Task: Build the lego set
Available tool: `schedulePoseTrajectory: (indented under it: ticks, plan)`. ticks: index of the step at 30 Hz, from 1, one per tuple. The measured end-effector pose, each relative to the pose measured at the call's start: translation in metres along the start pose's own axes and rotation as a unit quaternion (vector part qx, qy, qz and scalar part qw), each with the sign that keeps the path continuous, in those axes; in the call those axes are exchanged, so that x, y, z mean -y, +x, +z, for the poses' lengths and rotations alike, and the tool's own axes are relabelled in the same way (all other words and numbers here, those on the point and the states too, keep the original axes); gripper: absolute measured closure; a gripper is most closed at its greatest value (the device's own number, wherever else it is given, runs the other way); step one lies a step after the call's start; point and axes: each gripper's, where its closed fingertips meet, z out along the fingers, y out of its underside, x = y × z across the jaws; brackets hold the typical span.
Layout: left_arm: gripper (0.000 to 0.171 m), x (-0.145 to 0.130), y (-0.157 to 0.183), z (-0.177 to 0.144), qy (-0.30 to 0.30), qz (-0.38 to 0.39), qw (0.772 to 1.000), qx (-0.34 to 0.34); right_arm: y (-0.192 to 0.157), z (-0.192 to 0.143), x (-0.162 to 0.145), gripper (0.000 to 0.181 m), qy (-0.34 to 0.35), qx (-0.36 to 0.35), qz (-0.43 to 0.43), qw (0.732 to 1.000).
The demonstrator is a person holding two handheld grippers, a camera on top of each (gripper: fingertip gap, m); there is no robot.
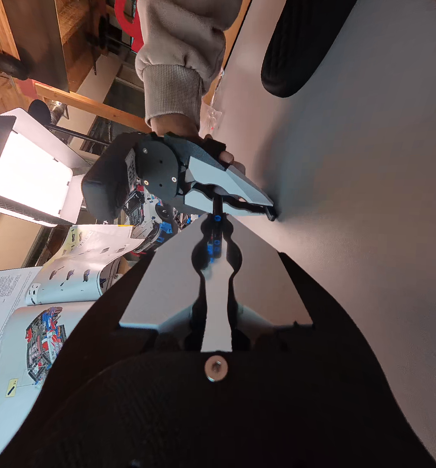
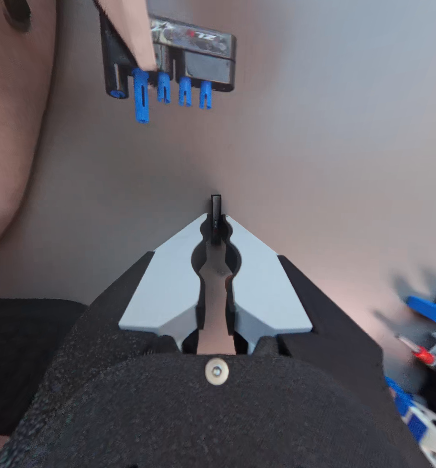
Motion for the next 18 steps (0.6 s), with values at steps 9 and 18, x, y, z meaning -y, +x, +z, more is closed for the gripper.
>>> schedulePoseTrajectory:
  ticks: [9,18]
  plan:
    - [0.166,-0.007,0.004,0.003,-0.005,-0.034,0.999,-0.015,-0.001,-0.008,-0.012,0.176,0.040,0.067,0.275,0.958]
    - [0.166,-0.015,0.005,0.004,-0.013,-0.065,0.998,-0.022,0.022,-0.019,-0.022,0.171,0.047,-0.006,0.265,0.963]
